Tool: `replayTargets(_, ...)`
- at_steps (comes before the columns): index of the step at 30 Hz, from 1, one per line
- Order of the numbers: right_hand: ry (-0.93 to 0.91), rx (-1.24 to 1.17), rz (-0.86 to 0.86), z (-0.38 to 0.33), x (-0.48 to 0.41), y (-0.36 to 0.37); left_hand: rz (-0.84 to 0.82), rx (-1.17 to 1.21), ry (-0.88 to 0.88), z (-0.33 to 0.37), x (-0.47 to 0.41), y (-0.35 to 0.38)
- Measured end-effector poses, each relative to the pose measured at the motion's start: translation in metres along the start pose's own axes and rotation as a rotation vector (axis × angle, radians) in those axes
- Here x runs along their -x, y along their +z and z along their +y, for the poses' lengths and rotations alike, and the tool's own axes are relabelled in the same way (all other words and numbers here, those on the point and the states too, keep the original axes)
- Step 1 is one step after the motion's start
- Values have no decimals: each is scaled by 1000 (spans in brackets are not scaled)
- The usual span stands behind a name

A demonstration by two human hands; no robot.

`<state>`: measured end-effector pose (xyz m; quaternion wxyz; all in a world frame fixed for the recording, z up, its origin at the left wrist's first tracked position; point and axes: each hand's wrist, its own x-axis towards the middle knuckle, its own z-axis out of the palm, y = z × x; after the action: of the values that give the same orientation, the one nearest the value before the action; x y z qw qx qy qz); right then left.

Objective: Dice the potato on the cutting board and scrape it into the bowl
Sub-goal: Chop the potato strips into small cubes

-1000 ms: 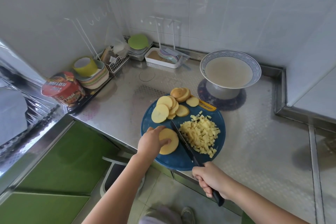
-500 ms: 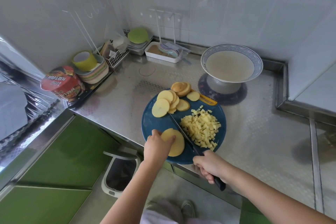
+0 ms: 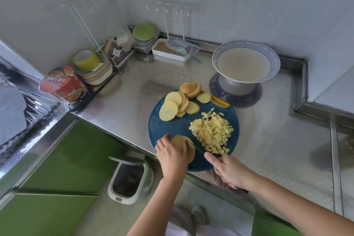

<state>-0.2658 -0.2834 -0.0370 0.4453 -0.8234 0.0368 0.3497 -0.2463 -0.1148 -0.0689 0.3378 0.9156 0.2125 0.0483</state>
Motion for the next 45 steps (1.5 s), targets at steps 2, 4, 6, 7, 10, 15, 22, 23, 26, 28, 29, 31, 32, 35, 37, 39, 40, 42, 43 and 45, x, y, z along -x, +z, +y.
replayTargets(2, 11, -12, -4, 3, -1, -1, 9, -7, -11, 1, -1, 3)
replayTargets(4, 28, -22, -20, 4, -1, -2, 8, 10, -16, 0, -2, 5)
replayTargets(6, 43, -8, -19, 5, -3, -3, 5, 26, -19, 0, -3, 7)
replayTargets(7, 52, -3, -20, 5, -3, -3, 4, 30, -19, -1, -3, 7)
replayTargets(10, 83, -2, -62, 4, -3, -3, -4, 36, -18, -2, -5, 9)
replayTargets(15, 173, 5, -89, 1, -8, -3, 0, 38, -8, -3, -7, 11)
replayTargets(22, 255, -7, -138, -10, -16, -5, -9, 54, -5, -4, -9, 12)
replayTargets(23, 256, -6, -133, -10, -17, -5, -15, 54, -8, -4, -9, 12)
replayTargets(26, 246, -9, -131, -10, -19, -2, -4, 66, -3, -4, -9, 13)
replayTargets(28, 235, -33, -126, -10, -20, 1, 12, 73, 8, -5, -8, 13)
replayTargets(29, 231, -52, -122, -11, -20, 1, 18, 85, 11, -4, -7, 13)
replayTargets(31, 224, -118, -138, -11, -20, -1, 29, 108, 6, -3, -6, 12)
replayTargets(32, 225, -163, -152, -11, -20, -2, 34, 111, 5, -2, -5, 12)
replayTargets(35, 205, -255, -169, -6, -17, -5, 37, 119, 6, -1, -5, 10)
replayTargets(37, 175, -252, -154, -4, -15, -3, 36, 117, 7, -2, -5, 9)
replayTargets(39, 138, -236, -130, -3, -12, -2, 30, 110, 7, -3, -6, 10)
replayTargets(40, 122, -220, -118, -2, -10, -2, 27, 106, 5, -3, -6, 10)
replayTargets(42, 94, -180, -97, -3, -7, -3, 20, 103, 7, -4, -6, 10)
replayTargets(43, 82, -161, -90, -3, -5, -3, 18, 104, 9, -4, -6, 10)
replayTargets(45, 66, -136, -82, -2, -2, -3, 19, 109, 13, -5, -6, 10)
